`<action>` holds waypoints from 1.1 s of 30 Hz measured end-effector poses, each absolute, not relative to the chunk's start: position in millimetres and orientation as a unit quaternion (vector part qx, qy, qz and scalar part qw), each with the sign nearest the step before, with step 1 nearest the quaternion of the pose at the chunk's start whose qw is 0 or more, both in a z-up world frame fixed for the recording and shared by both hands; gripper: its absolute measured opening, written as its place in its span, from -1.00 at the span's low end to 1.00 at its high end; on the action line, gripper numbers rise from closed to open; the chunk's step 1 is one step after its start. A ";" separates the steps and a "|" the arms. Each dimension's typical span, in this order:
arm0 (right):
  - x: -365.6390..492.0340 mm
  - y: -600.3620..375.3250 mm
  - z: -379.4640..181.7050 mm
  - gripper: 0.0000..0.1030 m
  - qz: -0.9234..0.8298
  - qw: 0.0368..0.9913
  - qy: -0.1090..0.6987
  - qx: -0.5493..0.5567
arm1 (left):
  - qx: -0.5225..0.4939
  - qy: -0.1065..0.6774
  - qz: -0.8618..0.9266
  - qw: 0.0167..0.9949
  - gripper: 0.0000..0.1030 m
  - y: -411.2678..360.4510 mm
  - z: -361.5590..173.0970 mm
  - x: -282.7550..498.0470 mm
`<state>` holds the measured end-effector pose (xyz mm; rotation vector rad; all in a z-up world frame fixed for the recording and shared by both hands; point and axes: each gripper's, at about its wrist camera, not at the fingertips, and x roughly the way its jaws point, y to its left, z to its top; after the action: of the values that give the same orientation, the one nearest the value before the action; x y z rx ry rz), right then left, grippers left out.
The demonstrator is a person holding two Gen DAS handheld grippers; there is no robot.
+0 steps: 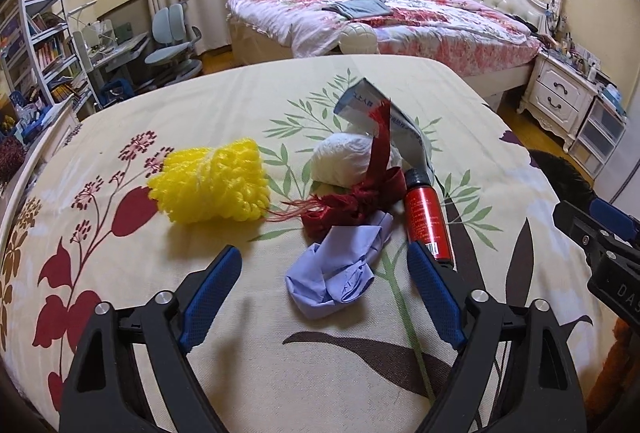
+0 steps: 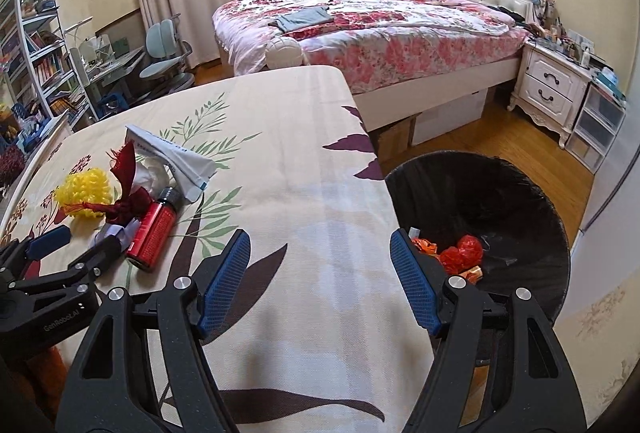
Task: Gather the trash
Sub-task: 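Grasp the light blue cloth with the left tool, then grasp the red spray can with the right tool while the left tool holds the blue cloth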
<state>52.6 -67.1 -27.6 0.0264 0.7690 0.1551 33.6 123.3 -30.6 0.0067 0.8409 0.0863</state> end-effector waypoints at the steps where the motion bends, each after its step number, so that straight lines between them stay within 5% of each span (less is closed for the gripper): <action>1: 52.5 -66.0 -27.9 0.37 0.077 0.924 0.375 0.012 | 0.004 0.413 0.037 0.910 0.42 123.3 -32.5 34.4; 5: 51.8 -61.8 -28.0 0.37 0.081 0.923 0.375 0.010 | 0.000 0.431 0.025 0.902 0.04 124.0 -39.9 35.2; 12: 48.1 -56.1 -28.5 0.37 0.088 0.922 0.377 0.006 | -0.001 0.429 0.012 0.903 -0.17 124.7 -39.1 25.1; 33: 53.0 14.4 -23.9 0.37 0.149 0.914 0.376 -0.032 | -0.035 0.423 0.061 0.903 -0.18 173.7 -38.5 -2.2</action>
<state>53.0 14.4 -23.9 -0.0668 0.7744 0.3065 -2.2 173.7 -38.5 -0.0718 0.8746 0.1255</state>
